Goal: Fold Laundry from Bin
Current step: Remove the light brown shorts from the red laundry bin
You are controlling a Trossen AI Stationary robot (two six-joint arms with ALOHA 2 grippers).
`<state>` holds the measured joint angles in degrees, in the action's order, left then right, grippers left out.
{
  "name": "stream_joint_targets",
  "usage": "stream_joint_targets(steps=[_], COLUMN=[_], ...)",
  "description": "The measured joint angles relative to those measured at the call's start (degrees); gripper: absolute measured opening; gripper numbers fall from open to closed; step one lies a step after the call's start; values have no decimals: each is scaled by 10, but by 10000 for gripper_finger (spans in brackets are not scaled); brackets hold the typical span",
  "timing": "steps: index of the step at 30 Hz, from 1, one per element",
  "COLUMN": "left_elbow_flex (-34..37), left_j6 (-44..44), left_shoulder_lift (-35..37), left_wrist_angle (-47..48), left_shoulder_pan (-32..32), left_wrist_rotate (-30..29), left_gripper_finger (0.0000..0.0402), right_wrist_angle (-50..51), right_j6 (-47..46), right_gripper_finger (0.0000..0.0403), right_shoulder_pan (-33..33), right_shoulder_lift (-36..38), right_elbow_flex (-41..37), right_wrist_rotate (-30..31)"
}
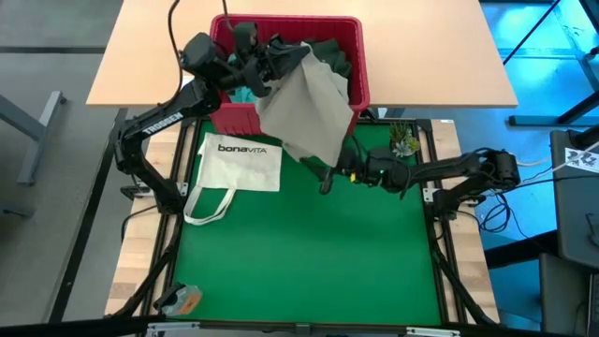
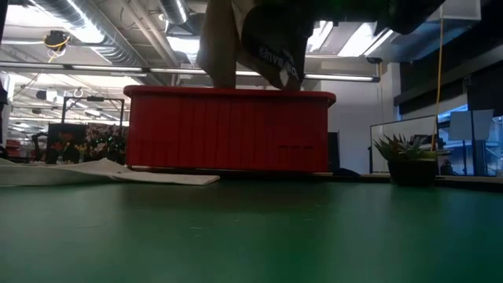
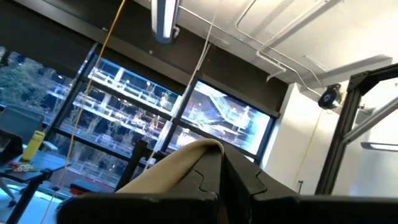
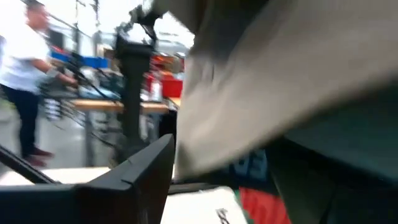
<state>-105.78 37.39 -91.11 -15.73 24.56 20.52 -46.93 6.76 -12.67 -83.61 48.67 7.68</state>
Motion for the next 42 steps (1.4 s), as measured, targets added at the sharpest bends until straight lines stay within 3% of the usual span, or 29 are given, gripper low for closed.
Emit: stream_joint_targets(steps=[3, 8, 11, 18, 27, 32, 37, 42], left_elbow_flex=[0, 0, 0, 0, 0, 0, 0, 0], left_j6=[-4, -5, -5, -6, -6, -20, -88, -161], left_shoulder_lift=[0, 0, 0, 0, 0, 0, 0, 0], left_wrist_angle=[0, 1, 5, 61, 180, 298, 467, 607], left_shoulder_pan=[-5, -11, -11, -11, -7, -4, -6, -29], left_wrist_rotate=[0, 5, 23, 76, 163, 196, 181, 82], left_gripper_finger=[0, 0, 0, 0, 0, 0, 0, 0], right_wrist_angle=[9, 38, 64, 144, 378, 521, 656, 762], right_j6=[-22, -26, -25, 0, 29, 31, 27, 26], right_gripper_finger=[252, 225, 175, 15, 7, 4, 7, 5], right_shoulder_pan=[-3, -1, -1, -1, -1, -1, -1, -1], right_shoulder_lift=[0, 0, 0, 23, 145, 217, 266, 285], right_elbow_flex=[12, 21, 21, 21, 21, 21, 21, 21], right_wrist_rotate=[-56, -64, -62, -63, -28, -8, -1, -12])
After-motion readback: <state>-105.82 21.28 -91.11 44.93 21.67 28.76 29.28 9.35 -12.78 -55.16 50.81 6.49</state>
